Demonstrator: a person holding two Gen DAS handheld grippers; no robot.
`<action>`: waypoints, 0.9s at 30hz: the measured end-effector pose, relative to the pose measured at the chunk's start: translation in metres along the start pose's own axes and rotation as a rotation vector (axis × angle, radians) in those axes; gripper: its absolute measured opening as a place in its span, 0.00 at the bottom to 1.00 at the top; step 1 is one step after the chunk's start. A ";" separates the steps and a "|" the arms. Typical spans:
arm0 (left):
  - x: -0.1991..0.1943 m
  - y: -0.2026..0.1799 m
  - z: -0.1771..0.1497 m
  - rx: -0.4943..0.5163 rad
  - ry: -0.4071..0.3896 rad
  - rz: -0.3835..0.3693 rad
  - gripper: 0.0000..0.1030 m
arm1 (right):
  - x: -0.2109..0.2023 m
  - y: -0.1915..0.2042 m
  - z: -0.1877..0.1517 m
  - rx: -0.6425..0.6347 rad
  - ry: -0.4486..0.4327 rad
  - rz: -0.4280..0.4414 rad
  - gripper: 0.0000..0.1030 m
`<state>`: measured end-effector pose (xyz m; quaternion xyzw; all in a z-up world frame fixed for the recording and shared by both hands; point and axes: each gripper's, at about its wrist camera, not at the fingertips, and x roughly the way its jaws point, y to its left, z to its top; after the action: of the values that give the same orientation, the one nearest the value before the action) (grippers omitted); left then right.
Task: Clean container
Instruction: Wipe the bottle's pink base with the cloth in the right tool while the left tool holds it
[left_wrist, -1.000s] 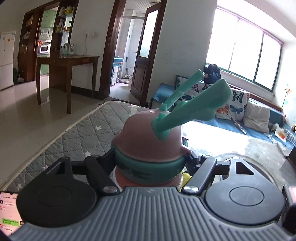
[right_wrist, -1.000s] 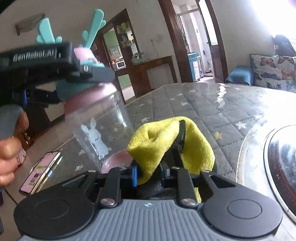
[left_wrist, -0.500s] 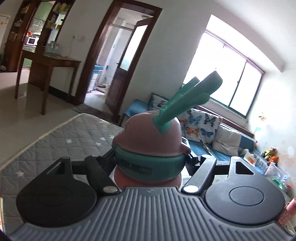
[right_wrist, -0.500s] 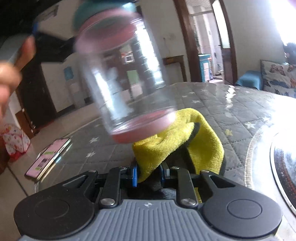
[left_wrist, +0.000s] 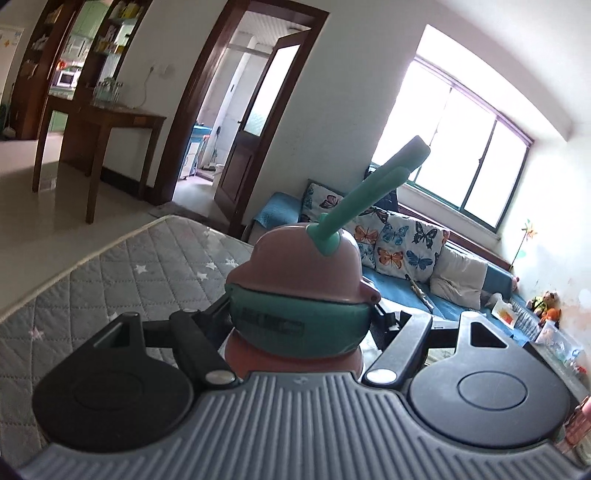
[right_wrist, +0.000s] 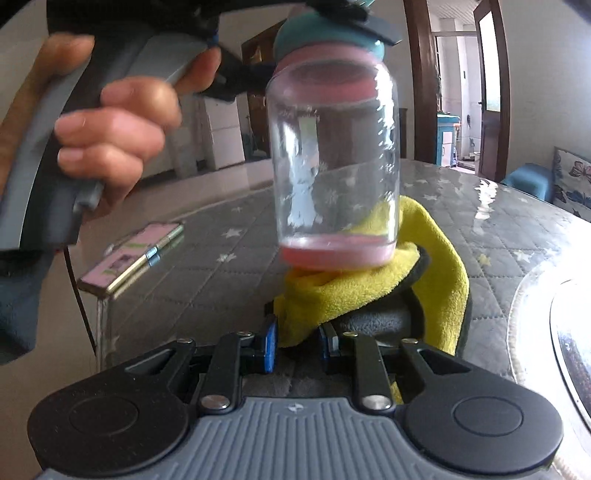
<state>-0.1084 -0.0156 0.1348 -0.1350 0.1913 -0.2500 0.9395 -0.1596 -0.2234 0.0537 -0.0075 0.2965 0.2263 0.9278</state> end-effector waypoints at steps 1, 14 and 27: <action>0.001 0.000 -0.001 0.008 0.000 0.003 0.71 | 0.000 -0.001 0.000 0.008 0.001 -0.005 0.21; -0.008 -0.004 0.019 -0.006 -0.024 -0.017 0.71 | 0.013 -0.011 0.017 0.118 -0.083 -0.024 0.18; -0.018 -0.002 0.025 -0.032 -0.042 -0.058 0.71 | -0.032 -0.023 0.015 0.159 -0.276 -0.003 0.16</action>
<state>-0.1129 -0.0038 0.1627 -0.1608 0.1714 -0.2710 0.9334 -0.1649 -0.2555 0.0809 0.0969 0.1834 0.1998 0.9576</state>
